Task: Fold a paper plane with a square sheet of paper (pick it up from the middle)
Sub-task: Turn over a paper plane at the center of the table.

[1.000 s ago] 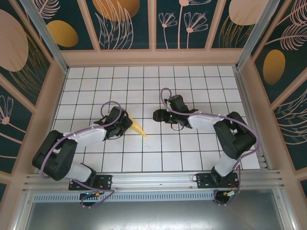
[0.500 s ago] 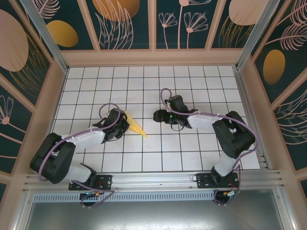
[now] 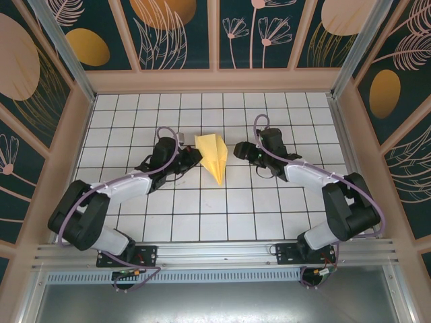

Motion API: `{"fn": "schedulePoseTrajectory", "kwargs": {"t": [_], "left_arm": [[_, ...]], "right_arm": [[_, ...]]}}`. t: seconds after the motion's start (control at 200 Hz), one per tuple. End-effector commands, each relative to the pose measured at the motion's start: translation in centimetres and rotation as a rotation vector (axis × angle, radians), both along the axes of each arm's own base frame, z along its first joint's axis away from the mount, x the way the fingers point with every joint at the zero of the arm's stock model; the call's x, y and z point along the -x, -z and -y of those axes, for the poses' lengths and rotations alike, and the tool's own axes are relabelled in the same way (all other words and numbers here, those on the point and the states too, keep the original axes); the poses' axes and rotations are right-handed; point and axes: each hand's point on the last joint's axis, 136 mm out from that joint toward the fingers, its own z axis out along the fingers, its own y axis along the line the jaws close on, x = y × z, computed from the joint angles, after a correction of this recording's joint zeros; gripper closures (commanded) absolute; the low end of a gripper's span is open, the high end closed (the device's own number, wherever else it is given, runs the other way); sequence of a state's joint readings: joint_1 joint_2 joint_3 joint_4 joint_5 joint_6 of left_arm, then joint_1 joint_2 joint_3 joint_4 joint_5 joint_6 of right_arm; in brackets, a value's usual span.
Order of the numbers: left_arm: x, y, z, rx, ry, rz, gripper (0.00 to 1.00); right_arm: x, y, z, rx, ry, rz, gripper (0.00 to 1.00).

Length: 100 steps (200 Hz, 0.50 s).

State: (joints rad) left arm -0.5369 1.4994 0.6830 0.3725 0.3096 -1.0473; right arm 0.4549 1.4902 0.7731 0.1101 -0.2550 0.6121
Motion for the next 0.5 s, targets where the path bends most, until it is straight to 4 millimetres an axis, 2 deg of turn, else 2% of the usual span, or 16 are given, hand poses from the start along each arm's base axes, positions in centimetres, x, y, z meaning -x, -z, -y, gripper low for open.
{"fn": "schedulePoseTrajectory", "kwargs": {"t": [0.0,0.18,0.37,0.495], "left_arm": [[0.4,1.5,1.1,0.002,0.066,-0.011,1.00],[0.8,5.7,-0.5,-0.091,0.014,-0.087,1.00],[1.4,7.9,-2.7,-0.196,-0.055,-0.135,1.00],[1.9,9.1,-3.3,-0.222,-0.072,-0.173,1.00]], "right_arm": [[0.5,0.0,-0.8,-0.038,-0.049,0.003,0.31],[1.5,0.6,-2.6,-0.054,-0.140,0.002,0.34],[2.9,1.7,-5.1,-0.031,-0.241,-0.014,0.38],[5.1,3.0,-8.2,-0.001,-0.362,-0.046,0.42]]}}
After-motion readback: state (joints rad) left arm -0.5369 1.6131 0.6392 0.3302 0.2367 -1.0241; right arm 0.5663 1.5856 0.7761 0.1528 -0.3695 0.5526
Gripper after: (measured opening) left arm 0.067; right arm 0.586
